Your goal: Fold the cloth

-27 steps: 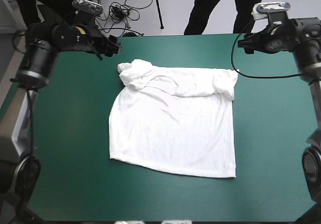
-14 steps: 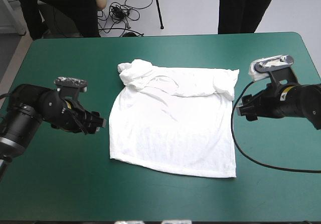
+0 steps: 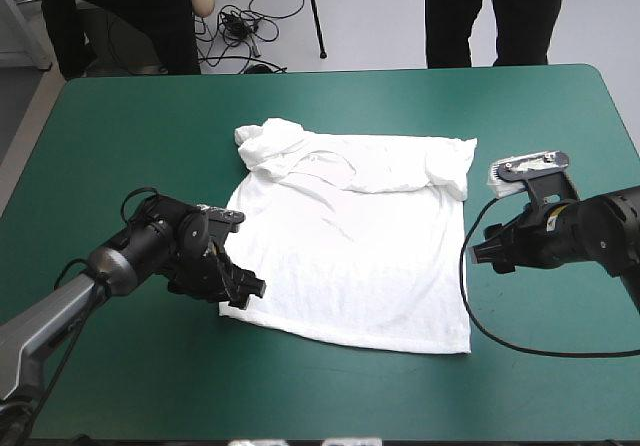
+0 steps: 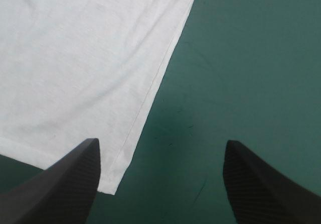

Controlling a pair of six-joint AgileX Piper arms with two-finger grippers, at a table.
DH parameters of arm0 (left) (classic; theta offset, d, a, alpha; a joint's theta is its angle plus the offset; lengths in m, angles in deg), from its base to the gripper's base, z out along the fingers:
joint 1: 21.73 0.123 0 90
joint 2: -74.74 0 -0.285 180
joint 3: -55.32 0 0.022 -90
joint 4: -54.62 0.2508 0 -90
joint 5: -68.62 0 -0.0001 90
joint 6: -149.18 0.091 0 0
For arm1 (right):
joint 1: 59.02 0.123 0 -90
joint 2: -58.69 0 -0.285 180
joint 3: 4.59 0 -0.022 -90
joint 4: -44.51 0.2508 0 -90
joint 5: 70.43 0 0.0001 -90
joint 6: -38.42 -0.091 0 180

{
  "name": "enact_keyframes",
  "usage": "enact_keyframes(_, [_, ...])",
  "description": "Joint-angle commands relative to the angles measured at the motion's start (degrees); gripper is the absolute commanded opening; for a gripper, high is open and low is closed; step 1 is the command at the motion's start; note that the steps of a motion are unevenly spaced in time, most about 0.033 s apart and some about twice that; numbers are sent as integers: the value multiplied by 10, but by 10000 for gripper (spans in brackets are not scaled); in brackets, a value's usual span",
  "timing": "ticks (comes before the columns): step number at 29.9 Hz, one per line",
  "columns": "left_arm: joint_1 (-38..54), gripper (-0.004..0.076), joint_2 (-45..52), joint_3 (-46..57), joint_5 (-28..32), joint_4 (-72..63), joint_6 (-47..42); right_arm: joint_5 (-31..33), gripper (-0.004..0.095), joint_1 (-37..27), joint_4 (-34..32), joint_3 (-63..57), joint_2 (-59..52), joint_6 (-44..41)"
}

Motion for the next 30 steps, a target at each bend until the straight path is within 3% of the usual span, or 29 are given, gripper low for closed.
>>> enact_keyframes(1, [-5,545,-12,-12,15,-1,-8,-31,635,1,-6,-6,-23,0])
enact_keyframes(8, [-5,478,-65,-11,27,-4,-4,-48,634,10,-6,-49,-55,10])
enact_keyframes(13, [-5,369,-88,-11,29,-11,-2,-46,634,77,-31,-99,-74,0])
enact_keyframes(16, [-5,260,-92,-9,30,-11,-2,-46,634,122,-35,-136,-75,-45])
enact_keyframes(23, [-5,-8,-92,-1,38,-12,11,-186,635,186,-55,-235,-62,-260])
enact_keyframes(30, [-5,-9,-92,-1,47,-13,11,-228,635,213,-31,-301,2,-280])
